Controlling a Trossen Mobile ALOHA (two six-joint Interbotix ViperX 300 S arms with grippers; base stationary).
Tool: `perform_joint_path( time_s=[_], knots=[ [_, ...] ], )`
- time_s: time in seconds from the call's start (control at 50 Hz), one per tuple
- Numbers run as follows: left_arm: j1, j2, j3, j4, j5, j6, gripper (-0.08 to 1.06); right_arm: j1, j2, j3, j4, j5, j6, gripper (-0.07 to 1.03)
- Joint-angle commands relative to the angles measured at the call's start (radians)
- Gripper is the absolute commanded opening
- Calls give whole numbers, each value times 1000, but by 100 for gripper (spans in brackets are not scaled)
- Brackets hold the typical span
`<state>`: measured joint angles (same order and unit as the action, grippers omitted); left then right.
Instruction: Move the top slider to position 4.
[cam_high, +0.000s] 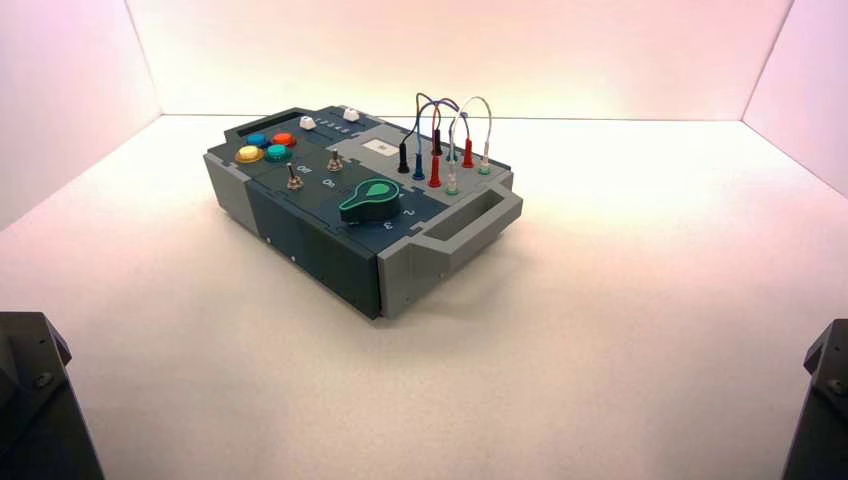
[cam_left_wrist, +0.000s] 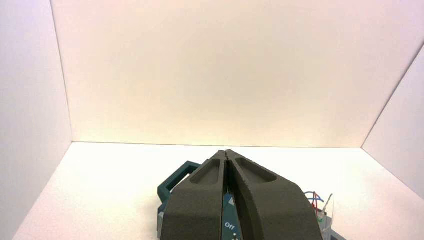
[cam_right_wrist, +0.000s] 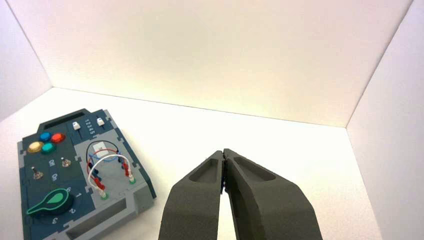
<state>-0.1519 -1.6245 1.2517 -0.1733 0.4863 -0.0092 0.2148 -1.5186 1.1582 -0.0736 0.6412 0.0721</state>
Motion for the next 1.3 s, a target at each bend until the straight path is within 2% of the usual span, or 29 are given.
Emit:
perform_joint_path(
  time_s=[0.02,0.88,1.04,1.14,1.18,1.3],
  knots=[
    [5,8,-14,2,-11,-3,-3,-2,12,-15,8,-2,6,-2],
    [5,35,-18,-3,-5,-3,-3,5,41,-15,14,5,8,-2],
    [5,87,-26,-6,8,-5,-3,5,46,-15,14,5,8,-2],
    [5,170,-46,-6,32,-3,-3,5,58,-15,14,8,8,-2],
    [5,232,-66,-9,38,-3,-3,5,72,-17,14,8,8,-2],
    [3,295,-107,-9,49,2,-3,5,84,-18,14,8,8,-2]
  ],
)
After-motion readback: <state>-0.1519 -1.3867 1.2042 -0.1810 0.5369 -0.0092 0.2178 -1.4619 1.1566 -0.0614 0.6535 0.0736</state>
